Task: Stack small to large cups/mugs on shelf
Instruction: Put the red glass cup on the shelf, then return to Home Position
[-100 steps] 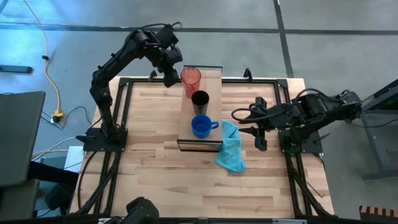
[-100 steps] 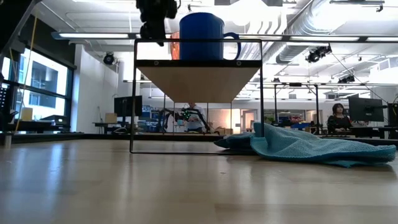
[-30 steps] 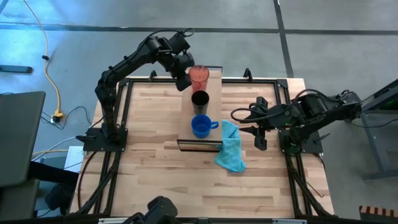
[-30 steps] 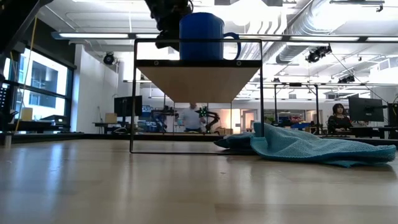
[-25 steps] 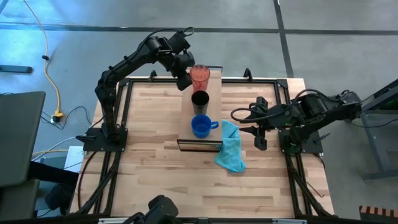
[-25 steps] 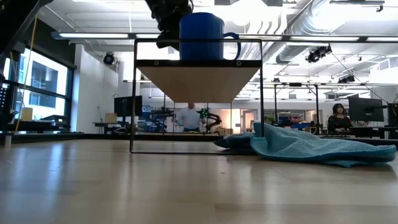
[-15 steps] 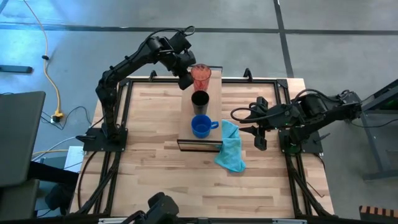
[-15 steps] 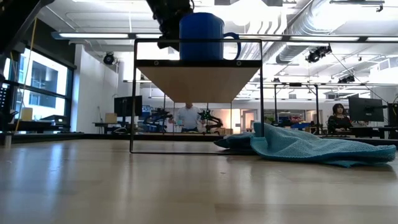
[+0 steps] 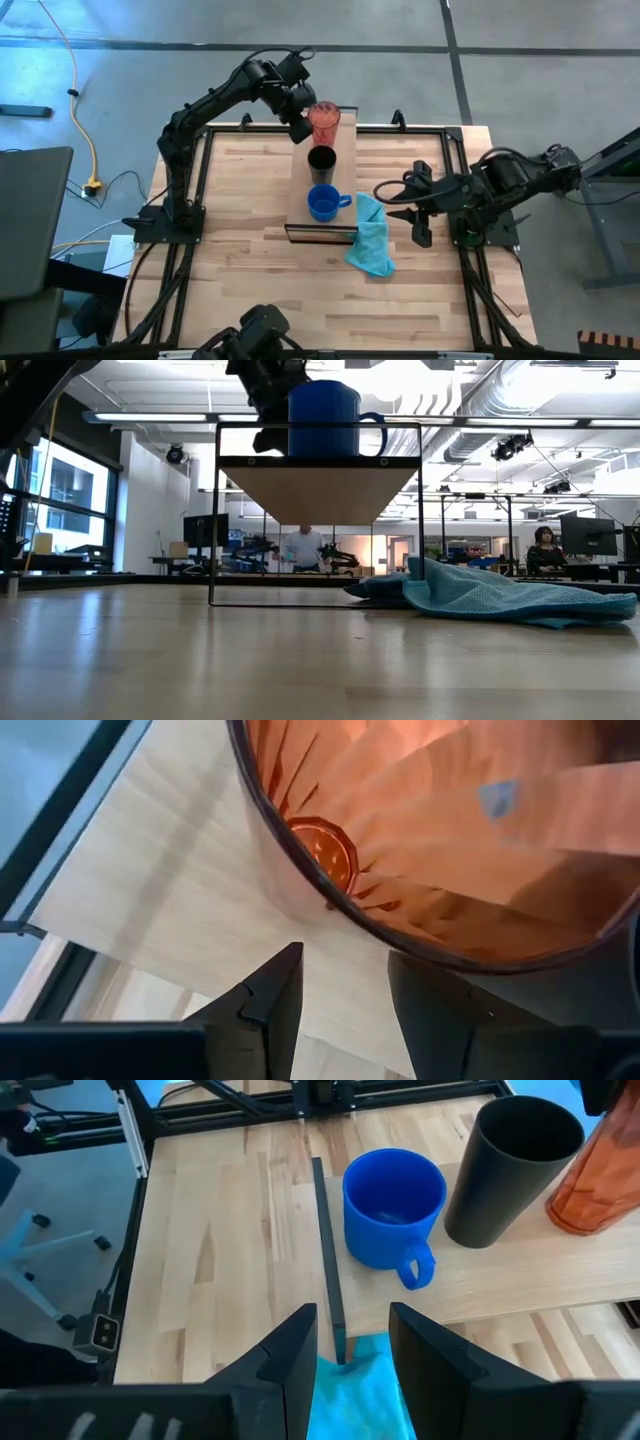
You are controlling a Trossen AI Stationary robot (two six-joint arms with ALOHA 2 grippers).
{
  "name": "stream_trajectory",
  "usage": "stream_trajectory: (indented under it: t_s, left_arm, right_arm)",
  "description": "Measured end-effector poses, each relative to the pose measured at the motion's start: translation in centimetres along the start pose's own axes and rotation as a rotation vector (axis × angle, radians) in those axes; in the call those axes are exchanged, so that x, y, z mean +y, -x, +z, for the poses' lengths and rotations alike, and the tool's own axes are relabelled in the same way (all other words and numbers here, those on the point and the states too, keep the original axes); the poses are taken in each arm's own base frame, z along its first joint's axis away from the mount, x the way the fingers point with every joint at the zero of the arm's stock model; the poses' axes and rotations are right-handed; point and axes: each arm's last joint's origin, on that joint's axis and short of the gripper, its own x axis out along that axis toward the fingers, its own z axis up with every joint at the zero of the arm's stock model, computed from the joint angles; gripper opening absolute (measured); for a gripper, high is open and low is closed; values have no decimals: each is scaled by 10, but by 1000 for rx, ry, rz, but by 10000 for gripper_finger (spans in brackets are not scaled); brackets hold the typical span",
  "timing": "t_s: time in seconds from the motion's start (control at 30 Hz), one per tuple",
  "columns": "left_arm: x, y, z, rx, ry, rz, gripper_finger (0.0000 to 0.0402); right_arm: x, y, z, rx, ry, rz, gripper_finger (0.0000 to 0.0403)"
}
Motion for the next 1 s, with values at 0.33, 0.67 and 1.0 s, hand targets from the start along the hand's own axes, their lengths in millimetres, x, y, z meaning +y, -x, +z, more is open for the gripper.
stream_trajectory:
  t_s: [0.33, 0.67, 1.0]
  left_arm:
    - [0, 0, 4, -44, -10, -25, 138]
    - [-1, 0, -2, 21, -9, -24, 138]
    - [10, 51, -33, 104, 14, 114, 138]
  right_arm:
    - [0, 0, -1, 2, 3, -14, 119]
    - [0, 0, -1, 4, 4, -14, 119]
    - [-7, 0, -6, 52, -3, -97, 119]
